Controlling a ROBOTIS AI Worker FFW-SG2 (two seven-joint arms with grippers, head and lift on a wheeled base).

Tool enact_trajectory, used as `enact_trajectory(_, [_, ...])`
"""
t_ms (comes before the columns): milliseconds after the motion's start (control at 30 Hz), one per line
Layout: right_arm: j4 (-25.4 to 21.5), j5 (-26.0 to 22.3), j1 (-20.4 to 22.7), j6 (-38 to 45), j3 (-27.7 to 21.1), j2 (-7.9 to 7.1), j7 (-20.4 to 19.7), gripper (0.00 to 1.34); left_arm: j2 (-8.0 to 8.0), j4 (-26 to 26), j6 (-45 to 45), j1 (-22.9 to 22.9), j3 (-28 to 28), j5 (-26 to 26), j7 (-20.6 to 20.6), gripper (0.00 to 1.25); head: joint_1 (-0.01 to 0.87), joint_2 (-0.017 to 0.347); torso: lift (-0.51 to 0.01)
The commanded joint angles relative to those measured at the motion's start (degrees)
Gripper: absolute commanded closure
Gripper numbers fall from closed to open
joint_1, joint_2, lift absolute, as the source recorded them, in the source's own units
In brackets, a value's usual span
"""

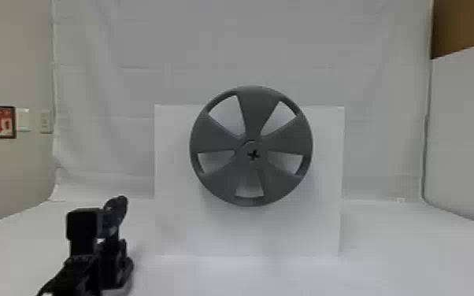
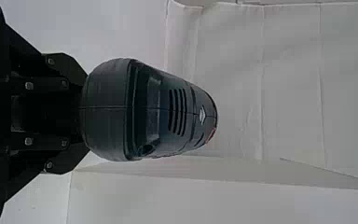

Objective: Grasp the drill and bring into the middle of wheel

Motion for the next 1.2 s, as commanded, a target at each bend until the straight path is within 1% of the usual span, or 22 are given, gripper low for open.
enact_trajectory(0, [0.1,0.1,0.0,0.0,0.1,0.02,0.0,0.11,0.01,0.0,-1.4,0.5,-0.2,0.3,0.2,1.12,0.054,0.031,-0.403])
enact_trajectory(200, [0.1,0.2,0.0,0.1,0.1,0.02,0.0,0.11,0.01,0.0,-1.8,0.7,-0.3,0.2,0.5,1.13,0.054,0.031,-0.403])
enact_trajectory(333, [0.1,0.2,0.1,0.1,0.1,0.02,0.0,0.11,0.01,-0.3,-1.8,0.8,-0.4,0.2,0.5,1.22,0.054,0.031,-0.403])
enact_trajectory(533, [0.1,0.4,0.1,0.1,0.1,0.02,0.0,0.11,0.10,-1.5,-1.7,1.2,-0.5,0.2,0.5,1.22,0.054,0.031,-0.403])
enact_trajectory(667, [0.1,0.6,0.2,0.3,0.1,0.02,0.0,0.11,0.36,-3.5,-1.0,2.0,-0.3,0.3,0.5,1.22,0.054,0.031,-0.403])
enact_trajectory(867, [0.1,0.6,0.2,0.3,-0.3,0.02,0.1,0.11,0.71,-10.0,4.0,3.2,0.7,0.9,0.5,1.22,0.054,0.031,-0.403])
enact_trajectory(967, [0.1,0.6,0.2,0.3,-0.7,0.02,0.3,0.11,0.89,-15.8,10.7,3.8,0.9,1.4,0.4,1.22,0.054,0.031,-0.403])
enact_trajectory(1167, [0.1,0.7,0.2,0.3,-1.8,-0.16,1.1,0.11,1.68,-24.5,15.2,5.9,-0.5,2.3,0.5,1.22,0.054,0.031,-0.403])
